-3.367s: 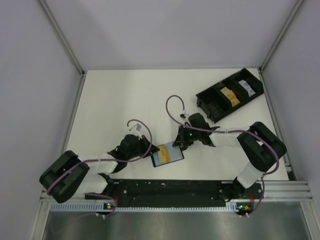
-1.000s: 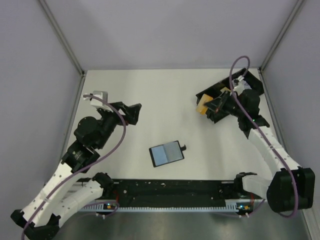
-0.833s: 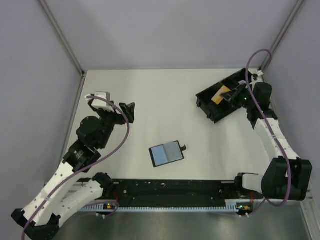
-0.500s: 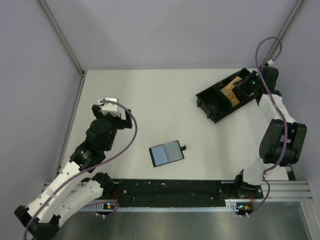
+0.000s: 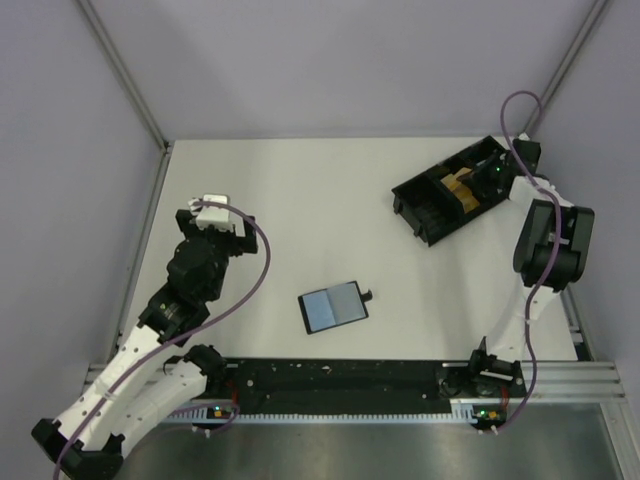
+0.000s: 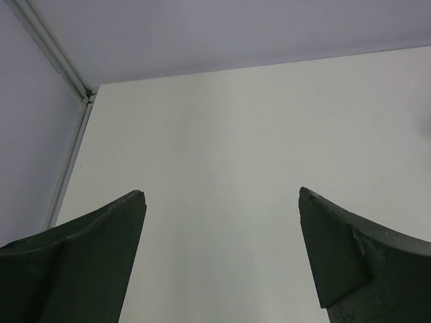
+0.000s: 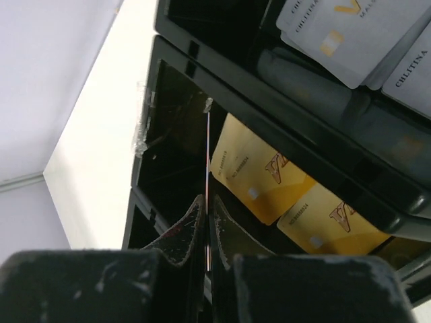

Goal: Take the credit cards out of the card holder
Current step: Place the credit card in the storage box, then remove the credit card from the card holder.

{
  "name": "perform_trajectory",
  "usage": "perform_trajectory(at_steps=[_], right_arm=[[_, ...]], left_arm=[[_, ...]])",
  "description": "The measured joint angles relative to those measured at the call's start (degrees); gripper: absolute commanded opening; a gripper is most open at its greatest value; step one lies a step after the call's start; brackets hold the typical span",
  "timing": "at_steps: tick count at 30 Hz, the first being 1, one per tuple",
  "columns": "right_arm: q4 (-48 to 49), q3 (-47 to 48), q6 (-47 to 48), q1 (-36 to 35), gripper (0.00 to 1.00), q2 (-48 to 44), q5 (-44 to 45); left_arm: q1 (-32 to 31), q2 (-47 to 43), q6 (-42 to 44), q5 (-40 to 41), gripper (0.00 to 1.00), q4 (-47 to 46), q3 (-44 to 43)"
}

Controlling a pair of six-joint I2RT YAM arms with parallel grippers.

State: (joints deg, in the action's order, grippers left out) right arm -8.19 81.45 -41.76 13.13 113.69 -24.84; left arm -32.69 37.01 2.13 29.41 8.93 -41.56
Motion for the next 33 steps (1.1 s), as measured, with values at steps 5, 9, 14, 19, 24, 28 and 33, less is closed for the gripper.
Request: perform_trajectory(at_steps=[5, 9, 14, 19, 24, 28, 33], right_arm=[[0.94, 1.05, -1.33, 0.04, 0.0, 3.3, -1.4], [1.68, 2.12, -1.88, -0.11, 0.19, 5.92, -2.75], [0.28, 2.21, -1.05, -0.37, 0.43, 5.79, -0.96], [-5.4, 2.19, 2.34, -0.52, 0.61, 1.51, 4.94], [-11.21, 1.46, 6.73, -0.66, 0.69, -8.96, 10.21], [-12.5, -3.21, 9.73, -2.25, 0.71, -21.11, 13.05], [-12.83, -10.58, 12.5, -11.08, 0.71, -33.99, 13.44]], left_arm=[[0.42, 0.0, -0.02, -0.07, 0.98, -0.15, 0.02], [0.63, 0.0, -0.02, -0.46, 0.98, -0.28, 0.02], [0.81, 0.0, -0.04, -1.14, 0.99, -0.31, 0.02], [0.85, -0.02, -0.28, -1.75, 0.98, -0.28, 0.02], [0.85, 0.0, -0.85, -3.17, 0.98, -0.24, 0.02], [0.87, 0.13, -2.01, -5.2, 0.98, 0.57, -0.13], [0.9, 2.1, -6.91, -9.57, 0.94, 3.5, -2.23]])
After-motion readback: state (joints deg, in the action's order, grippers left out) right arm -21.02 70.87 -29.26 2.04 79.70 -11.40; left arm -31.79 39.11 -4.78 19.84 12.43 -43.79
